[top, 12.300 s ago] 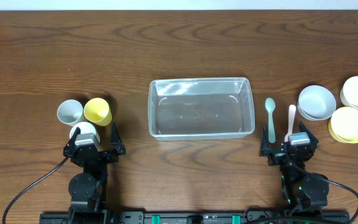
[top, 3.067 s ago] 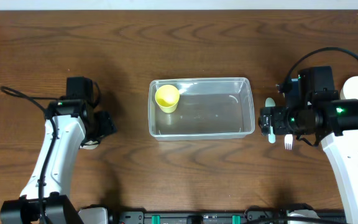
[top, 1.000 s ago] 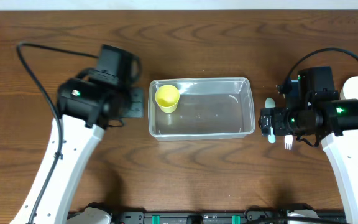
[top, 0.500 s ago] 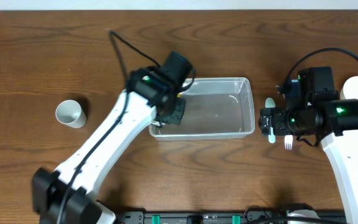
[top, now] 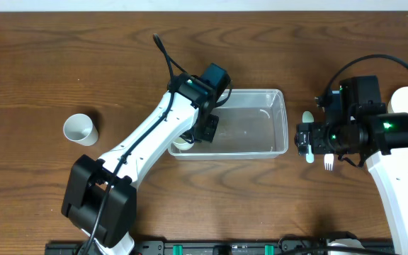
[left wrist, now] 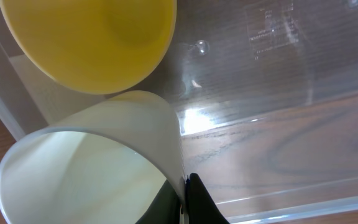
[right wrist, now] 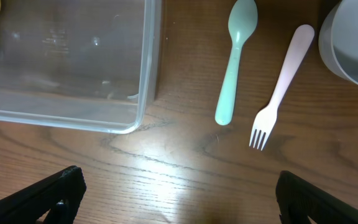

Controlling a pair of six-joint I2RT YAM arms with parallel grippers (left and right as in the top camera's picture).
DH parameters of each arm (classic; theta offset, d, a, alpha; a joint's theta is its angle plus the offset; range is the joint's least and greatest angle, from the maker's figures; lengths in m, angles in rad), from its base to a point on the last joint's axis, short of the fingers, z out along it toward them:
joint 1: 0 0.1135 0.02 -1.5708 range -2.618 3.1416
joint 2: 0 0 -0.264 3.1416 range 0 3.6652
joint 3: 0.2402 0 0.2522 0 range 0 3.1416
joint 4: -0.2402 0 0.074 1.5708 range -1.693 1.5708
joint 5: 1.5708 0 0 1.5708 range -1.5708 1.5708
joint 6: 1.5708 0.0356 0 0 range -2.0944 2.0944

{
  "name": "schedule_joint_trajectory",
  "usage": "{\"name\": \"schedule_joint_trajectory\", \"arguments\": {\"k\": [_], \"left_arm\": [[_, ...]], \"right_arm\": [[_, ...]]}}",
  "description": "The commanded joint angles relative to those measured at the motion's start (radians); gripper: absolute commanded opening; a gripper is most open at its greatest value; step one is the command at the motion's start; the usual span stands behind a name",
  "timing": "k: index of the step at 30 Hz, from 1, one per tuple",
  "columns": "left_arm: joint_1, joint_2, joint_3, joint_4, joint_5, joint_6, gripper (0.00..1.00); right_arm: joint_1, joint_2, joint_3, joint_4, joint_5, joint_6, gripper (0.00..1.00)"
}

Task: Pack container
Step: 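Place the white cup in the container beside the yellow cup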

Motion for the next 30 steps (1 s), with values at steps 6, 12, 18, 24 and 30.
{"name": "schedule_joint_trajectory", "arguments": {"k": [6,12,18,24,30], "left_arm": [[0.0,0.013,-0.045,0.035,-0.007,0.013,0.06],[0.0,0.013,-0.12,0.08,-0.007,0.013,0.06],[0.0,0.013,-0.154,0.097,-0.007,0.012,0.06],[0.0,0.012,-0.154,0.1,-0.008,0.013,0.34],[0.0,0.006,-0.124,0.1,-0.008,0.032,0.39]], "right_arm": [[0.008,0.003,0.018,-0.002,0.004,-0.014,0.99],[0.008,0.003,0.018,-0.002,0.004,-0.014,0.99],[0.008,0.003,0.018,-0.002,0.004,-0.014,0.99],[0.008,0.003,0.018,-0.005,0.004,-0.014,0.99],[0.008,0.003,0.018,-0.005,0.004,-0.014,0.99]]}}
